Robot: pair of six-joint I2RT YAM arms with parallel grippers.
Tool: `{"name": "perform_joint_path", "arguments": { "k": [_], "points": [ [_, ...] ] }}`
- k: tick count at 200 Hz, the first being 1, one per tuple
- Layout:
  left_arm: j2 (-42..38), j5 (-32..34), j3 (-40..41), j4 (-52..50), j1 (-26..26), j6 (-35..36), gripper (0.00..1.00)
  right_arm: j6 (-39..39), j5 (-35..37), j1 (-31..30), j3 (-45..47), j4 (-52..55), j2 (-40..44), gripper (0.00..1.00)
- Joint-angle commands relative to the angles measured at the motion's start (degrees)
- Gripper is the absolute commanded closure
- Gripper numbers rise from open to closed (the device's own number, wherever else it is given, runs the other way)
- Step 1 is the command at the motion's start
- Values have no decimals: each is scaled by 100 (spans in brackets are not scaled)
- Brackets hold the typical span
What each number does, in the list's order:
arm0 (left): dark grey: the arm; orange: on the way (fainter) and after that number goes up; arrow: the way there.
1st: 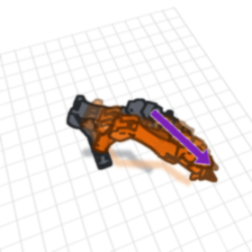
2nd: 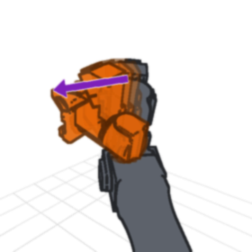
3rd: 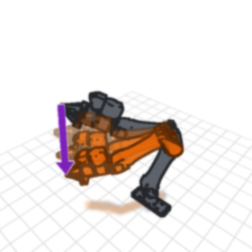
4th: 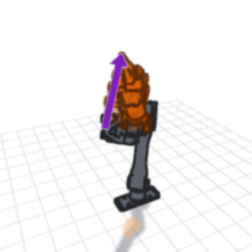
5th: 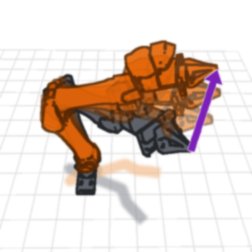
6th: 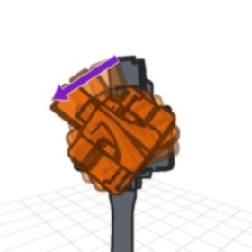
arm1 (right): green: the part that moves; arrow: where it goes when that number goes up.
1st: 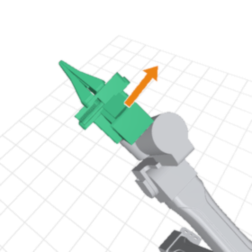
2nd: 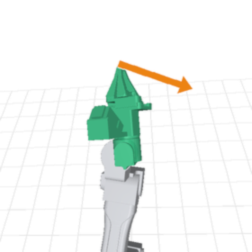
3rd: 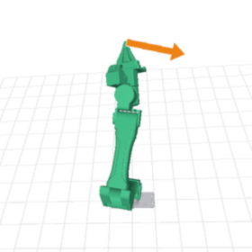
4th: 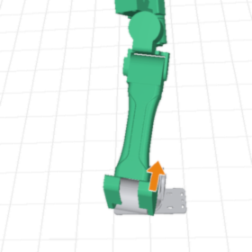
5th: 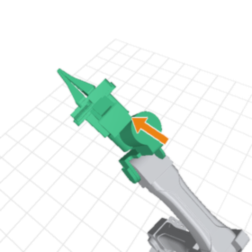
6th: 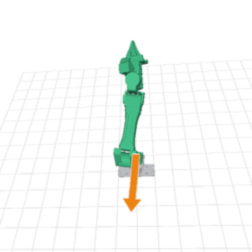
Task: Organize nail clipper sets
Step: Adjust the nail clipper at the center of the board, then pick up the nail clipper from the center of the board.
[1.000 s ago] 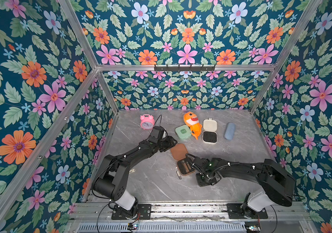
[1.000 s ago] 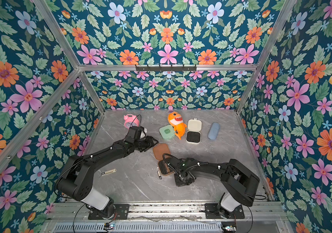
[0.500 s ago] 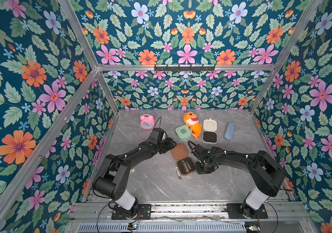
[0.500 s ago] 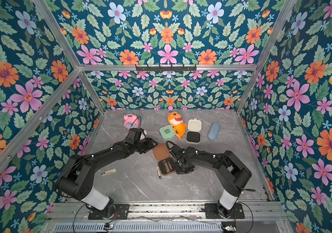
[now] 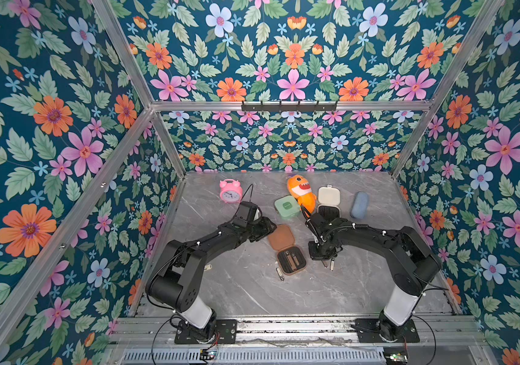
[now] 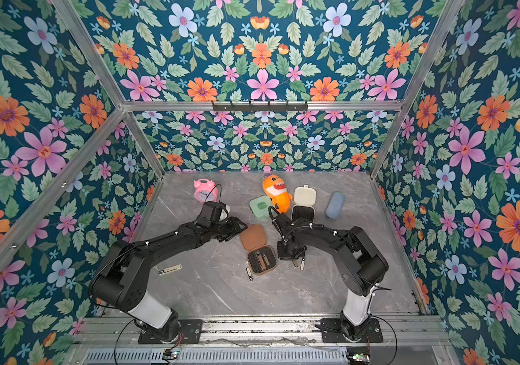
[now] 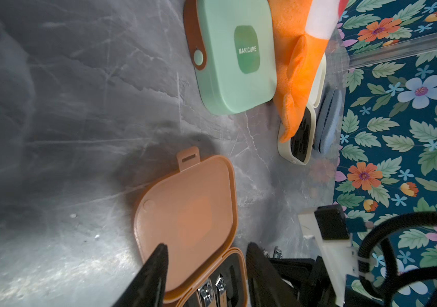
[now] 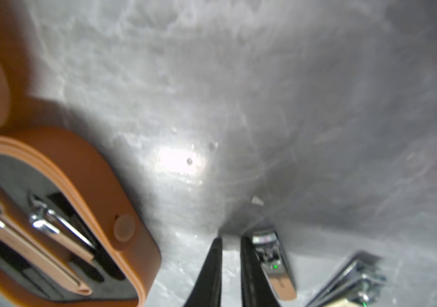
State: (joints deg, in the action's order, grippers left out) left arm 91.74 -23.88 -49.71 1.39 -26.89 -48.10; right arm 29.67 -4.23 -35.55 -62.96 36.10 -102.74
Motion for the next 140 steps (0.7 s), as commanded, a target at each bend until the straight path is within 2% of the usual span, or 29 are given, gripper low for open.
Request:
{"name": "perform_joint_path", "arguments": {
  "k": [1, 33, 95, 140],
  "points": [
    [20, -2, 23, 115, 7, -47, 49, -191, 98, 56, -172, 53, -51, 81],
    [45, -3, 47, 159, 11, -69, 49, -347, 114, 136, -441, 253, -13, 77],
    [126, -29, 51, 235, 9, -92, 49, -453, 169, 334, -240, 398, 186, 57],
    [205, -71, 49, 301, 9, -86, 49, -440, -81, 329, 14, 319, 180, 56]
  ]
}}
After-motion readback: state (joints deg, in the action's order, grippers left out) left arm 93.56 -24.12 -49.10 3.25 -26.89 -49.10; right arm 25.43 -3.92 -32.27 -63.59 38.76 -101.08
